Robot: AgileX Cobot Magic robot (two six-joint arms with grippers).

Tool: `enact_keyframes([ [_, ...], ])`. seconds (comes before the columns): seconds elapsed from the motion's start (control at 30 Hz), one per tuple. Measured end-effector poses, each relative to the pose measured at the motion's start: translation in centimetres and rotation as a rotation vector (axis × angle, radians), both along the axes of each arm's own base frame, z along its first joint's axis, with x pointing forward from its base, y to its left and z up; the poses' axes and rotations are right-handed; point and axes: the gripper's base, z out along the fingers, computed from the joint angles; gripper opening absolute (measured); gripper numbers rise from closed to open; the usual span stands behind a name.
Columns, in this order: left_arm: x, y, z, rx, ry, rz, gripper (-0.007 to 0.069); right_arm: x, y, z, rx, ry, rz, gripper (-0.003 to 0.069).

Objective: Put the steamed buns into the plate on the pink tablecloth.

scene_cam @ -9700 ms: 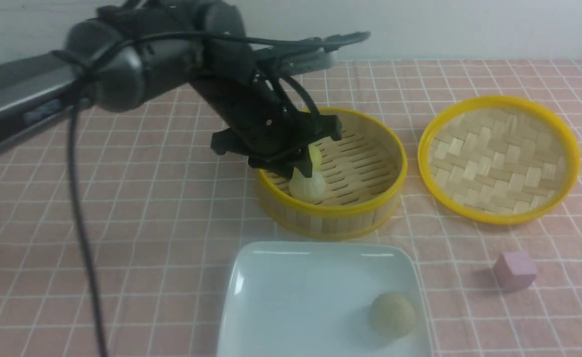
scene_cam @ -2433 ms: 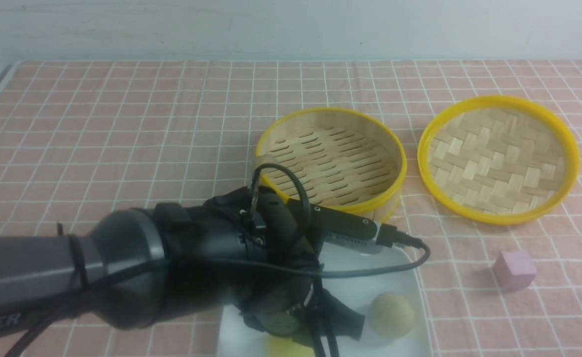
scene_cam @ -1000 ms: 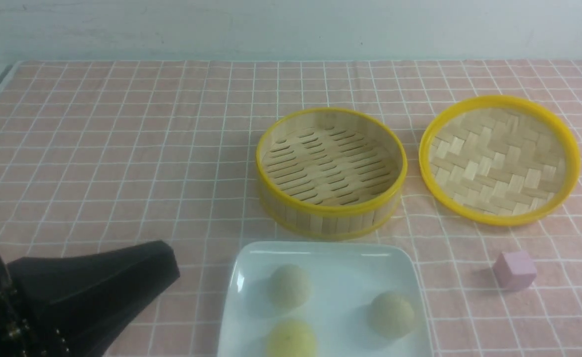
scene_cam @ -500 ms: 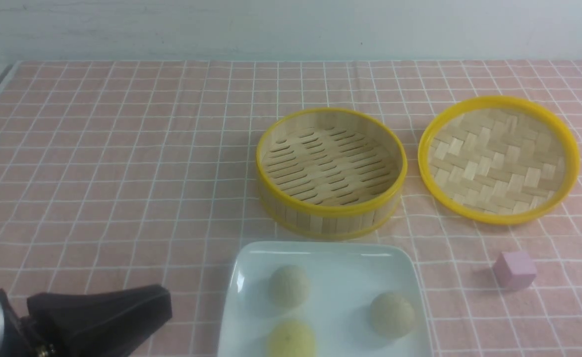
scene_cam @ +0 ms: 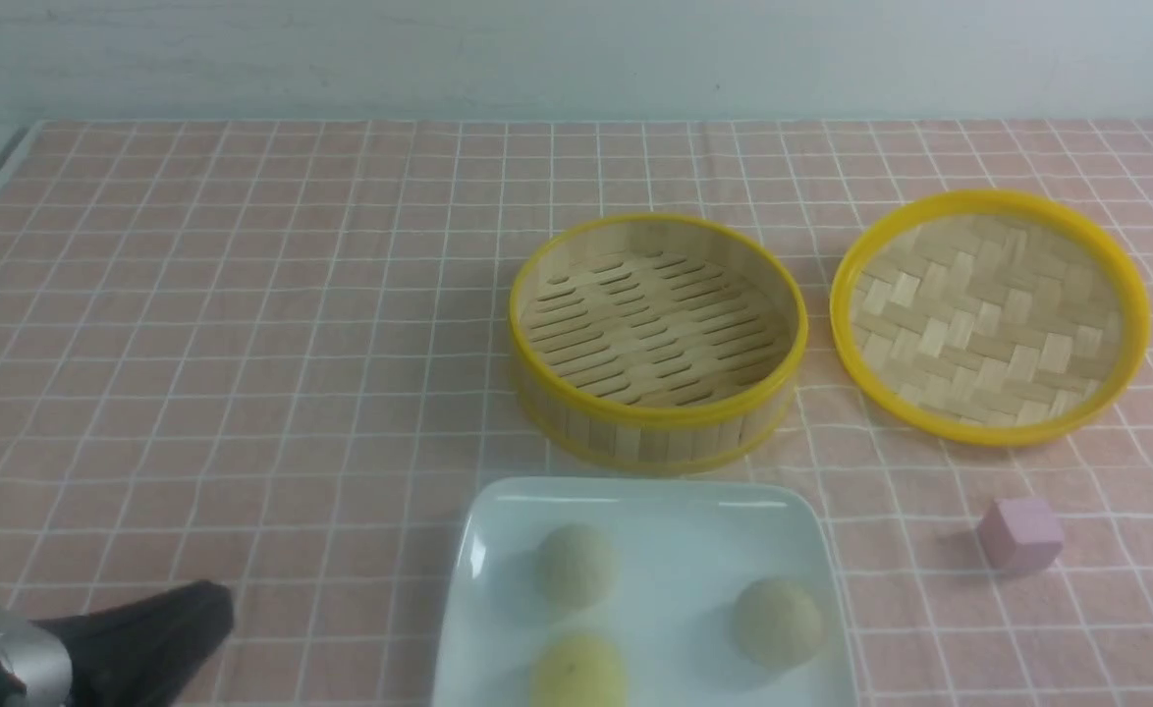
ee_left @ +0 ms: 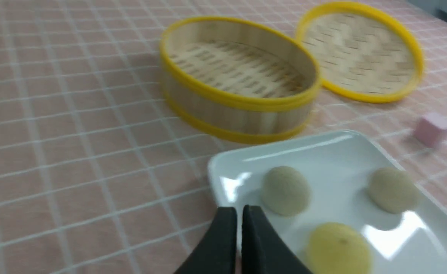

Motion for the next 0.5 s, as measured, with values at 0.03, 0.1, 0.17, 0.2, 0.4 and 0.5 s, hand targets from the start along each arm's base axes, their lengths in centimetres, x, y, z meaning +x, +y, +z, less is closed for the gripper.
enact_keyframes([
  [0.03, 0.1, 0.4, -0.4, 0.006, -0.003, 0.044, 0.0051, 0.0, 0.0, 0.0, 0.0, 0.0, 0.0, 0.0128],
  [0.1, 0.1, 1.4, -1.6, 0.018, 0.008, 0.142, 0.0053, 0.0, 0.0, 0.0, 0.0, 0.0, 0.0, 0.0129],
  [0.17, 0.0, 2.0, -2.4, 0.026, 0.014, 0.216, 0.0054, 0.0, 0.0, 0.0, 0.0, 0.0, 0.0, 0.0131],
  [0.2, 0.0, 2.6, -3.0, 0.03, 0.023, 0.286, 0.0055, 0.0, 0.0, 0.0, 0.0, 0.0, 0.0, 0.0132],
  [0.4, -1.0, 4.3, -4.5, 0.036, 0.022, 0.494, 0.0061, 0.0, 0.0, 0.0, 0.0, 0.0, 0.0, 0.0141],
  [0.5, -1.5, 4.5, -5.2, 0.047, 0.012, 0.523, 0.0062, 0.0, 0.0, 0.0, 0.0, 0.0, 0.0, 0.0144],
])
